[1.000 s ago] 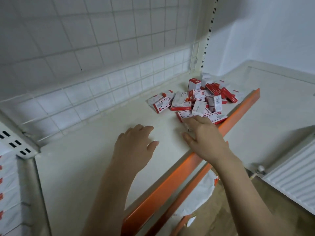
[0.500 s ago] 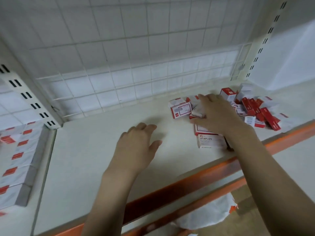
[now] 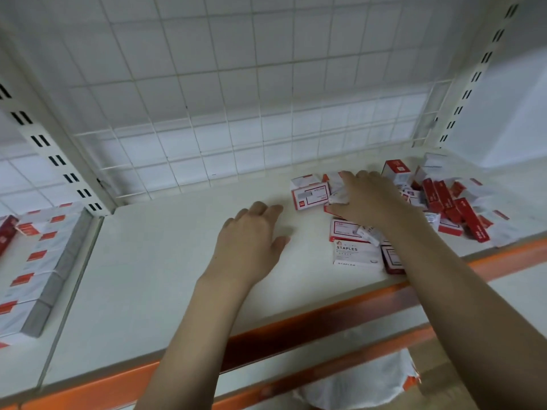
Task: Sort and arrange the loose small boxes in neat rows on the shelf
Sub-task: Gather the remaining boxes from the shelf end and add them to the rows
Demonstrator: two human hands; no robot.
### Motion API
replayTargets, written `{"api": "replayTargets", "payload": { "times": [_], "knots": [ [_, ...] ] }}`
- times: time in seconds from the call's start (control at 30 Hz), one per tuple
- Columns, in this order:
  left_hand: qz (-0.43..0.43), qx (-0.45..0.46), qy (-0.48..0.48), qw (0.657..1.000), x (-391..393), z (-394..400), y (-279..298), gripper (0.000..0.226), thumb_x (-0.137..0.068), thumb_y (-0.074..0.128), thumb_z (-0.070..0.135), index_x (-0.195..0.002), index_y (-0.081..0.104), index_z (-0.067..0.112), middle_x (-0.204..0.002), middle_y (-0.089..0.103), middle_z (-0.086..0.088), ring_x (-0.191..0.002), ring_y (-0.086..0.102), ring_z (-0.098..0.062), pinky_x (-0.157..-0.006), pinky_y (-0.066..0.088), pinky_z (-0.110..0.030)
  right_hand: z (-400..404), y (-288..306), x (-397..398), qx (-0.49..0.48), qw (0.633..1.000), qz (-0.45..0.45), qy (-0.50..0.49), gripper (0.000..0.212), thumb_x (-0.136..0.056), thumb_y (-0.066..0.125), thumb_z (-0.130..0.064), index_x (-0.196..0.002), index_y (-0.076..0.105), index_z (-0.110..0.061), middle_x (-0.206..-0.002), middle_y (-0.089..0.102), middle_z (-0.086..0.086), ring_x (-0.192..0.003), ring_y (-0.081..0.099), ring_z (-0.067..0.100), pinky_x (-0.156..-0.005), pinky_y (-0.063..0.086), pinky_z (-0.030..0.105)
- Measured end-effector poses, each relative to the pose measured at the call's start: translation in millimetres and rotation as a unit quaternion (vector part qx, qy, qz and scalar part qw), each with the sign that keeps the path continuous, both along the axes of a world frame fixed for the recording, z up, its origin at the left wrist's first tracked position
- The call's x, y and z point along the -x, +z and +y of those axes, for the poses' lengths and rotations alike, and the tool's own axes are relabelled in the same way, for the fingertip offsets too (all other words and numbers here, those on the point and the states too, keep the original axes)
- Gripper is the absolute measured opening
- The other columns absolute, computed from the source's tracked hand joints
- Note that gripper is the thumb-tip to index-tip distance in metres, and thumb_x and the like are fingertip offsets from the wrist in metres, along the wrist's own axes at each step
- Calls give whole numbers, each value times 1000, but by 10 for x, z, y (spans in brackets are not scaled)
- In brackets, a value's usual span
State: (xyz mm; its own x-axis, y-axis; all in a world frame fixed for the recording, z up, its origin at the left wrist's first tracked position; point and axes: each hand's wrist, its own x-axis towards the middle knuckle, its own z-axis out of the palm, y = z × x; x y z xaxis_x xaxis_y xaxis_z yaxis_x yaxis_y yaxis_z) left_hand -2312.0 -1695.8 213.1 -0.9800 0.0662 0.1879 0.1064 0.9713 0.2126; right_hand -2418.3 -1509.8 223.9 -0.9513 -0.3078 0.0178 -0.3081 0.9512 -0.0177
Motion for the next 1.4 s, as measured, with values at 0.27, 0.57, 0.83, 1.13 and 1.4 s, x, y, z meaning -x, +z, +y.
{"api": "replayTargets", "payload": {
  "times": [0.27, 0.57, 0.83, 1.13, 1.4],
  "knots": [
    [-3, 40, -3, 999, 519, 226, -72, 56, -90, 52, 33, -139, 31, 16, -134, 38, -5, -118, 40, -27, -92, 37, -35, 84, 112, -180, 51, 996, 68, 34, 74, -81, 62, -49, -138, 31, -15, -133, 39, 11, -122, 37, 30, -101, 32, 40],
    [-11, 49, -21, 999, 914, 410, -180, 59, -83, 54, 33, -137, 38, 15, -128, 41, -7, -117, 37, -28, -96, 35, -35, 384, 110, -729, 159, 981, 110, 29, 70, -81, 65, -41, -141, 31, -28, -142, 33, -5, -128, 34, 23, -106, 25, 38],
    [34, 78, -25, 996, 963, 493, -249, 42, -88, 50, 22, -127, 47, 7, -123, 45, -10, -111, 41, -28, -86, 37, -31, 533, -50, -885, 239, 966, 83, 45, 79, -83, 65, -32, -145, 21, -12, -145, 24, 1, -134, 17, 16, -107, 13, 20],
    [102, -13, 17, 995, 525, 243, -54, 38, -78, 60, 18, -114, 55, 4, -103, 56, -15, -94, 50, -33, -76, 38, -33, 404, -128, -878, 306, 950, 43, 44, 87, -79, 71, -26, -146, 18, -13, -138, 21, 1, -130, 16, 12, -106, 21, 21],
    [149, -103, 93, 979, -404, -16, 10, 60, -75, 67, 17, -131, 45, 11, -100, 62, -6, -81, 60, -28, -67, 36, -25, 70, -188, -915, 323, 940, 58, 94, 80, -66, 80, -24, -134, 38, -18, -133, 38, 4, -124, 38, 25, -96, 42, 42]
  ]
}}
